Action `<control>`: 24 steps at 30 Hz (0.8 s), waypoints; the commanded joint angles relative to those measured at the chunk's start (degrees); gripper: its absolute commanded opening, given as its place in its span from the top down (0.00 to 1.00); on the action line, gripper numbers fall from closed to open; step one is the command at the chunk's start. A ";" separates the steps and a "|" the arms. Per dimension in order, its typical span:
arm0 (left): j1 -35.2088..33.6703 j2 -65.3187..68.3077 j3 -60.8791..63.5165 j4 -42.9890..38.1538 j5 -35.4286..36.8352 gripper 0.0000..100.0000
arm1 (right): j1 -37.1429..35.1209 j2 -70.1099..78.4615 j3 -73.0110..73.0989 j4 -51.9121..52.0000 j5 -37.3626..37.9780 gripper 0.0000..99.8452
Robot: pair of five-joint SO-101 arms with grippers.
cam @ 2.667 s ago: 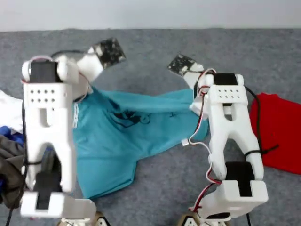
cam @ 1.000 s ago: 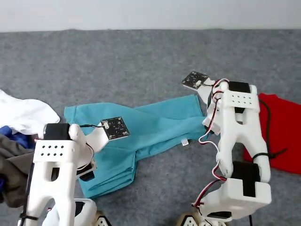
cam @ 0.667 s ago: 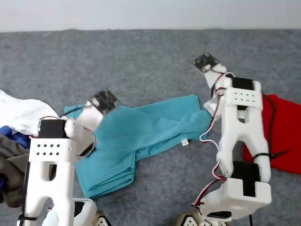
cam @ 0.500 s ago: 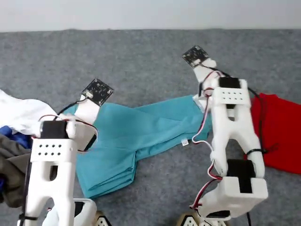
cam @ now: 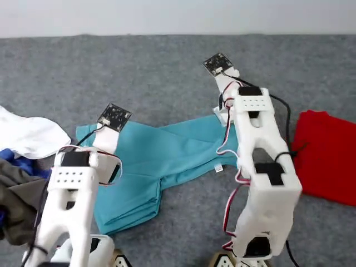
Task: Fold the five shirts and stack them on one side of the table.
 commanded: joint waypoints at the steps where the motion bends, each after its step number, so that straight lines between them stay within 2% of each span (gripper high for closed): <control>1: 0.00 7.30 -4.62 -1.23 0.70 0.98 | -0.57 5.32 -11.52 4.00 -0.62 0.99; 8: 0.00 19.08 -8.66 -0.97 0.70 0.98 | -0.40 18.95 -27.34 13.67 -0.26 0.99; 16: -0.09 20.04 -1.27 0.09 -0.09 0.98 | 2.42 29.85 -45.01 21.41 -0.26 0.99; 21: -3.69 17.23 1.45 0.70 -5.71 0.98 | 5.49 34.86 -55.30 26.24 -0.26 0.99; 24: -6.68 16.88 1.80 3.69 -11.16 0.98 | 6.46 36.26 -61.45 29.23 -0.26 0.99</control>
